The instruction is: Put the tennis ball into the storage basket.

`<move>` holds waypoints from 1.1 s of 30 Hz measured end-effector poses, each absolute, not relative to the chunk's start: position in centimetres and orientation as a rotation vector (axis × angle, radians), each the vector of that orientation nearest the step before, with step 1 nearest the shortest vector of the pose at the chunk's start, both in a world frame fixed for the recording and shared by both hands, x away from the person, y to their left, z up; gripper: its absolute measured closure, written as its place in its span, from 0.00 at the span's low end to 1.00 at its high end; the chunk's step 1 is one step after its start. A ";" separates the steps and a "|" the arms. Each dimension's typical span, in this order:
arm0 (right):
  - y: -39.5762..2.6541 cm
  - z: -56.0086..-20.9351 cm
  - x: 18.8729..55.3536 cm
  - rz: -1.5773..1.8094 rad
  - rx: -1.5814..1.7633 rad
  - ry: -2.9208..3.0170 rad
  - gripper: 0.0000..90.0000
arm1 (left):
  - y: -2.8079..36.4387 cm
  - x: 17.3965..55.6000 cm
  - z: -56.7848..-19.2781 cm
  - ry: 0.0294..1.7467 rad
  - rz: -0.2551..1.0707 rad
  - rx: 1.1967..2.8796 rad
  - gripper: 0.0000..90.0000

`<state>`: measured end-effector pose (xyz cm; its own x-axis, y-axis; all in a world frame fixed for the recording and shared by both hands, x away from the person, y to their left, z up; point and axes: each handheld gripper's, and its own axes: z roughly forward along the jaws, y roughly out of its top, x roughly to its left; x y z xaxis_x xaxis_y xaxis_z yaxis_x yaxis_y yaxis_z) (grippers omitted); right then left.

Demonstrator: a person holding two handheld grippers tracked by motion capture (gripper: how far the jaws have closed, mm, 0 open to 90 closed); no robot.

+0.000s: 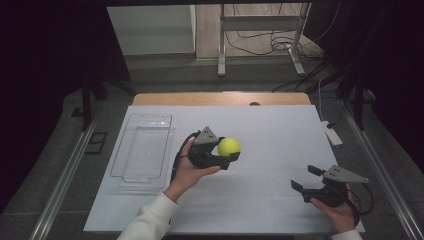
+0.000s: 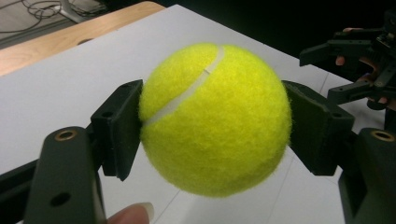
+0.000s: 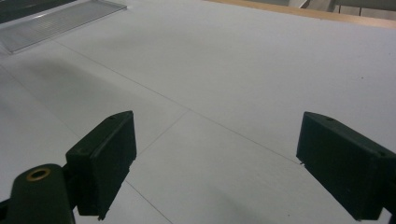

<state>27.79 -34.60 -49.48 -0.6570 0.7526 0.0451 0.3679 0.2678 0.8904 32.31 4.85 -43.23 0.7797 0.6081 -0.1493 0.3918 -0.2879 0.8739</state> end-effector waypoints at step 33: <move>-34.3 -49.5 27.7 1.343 1.010 2.168 0.14 | 8.7 33.2 -41.7 0.824 0.347 1.842 0.31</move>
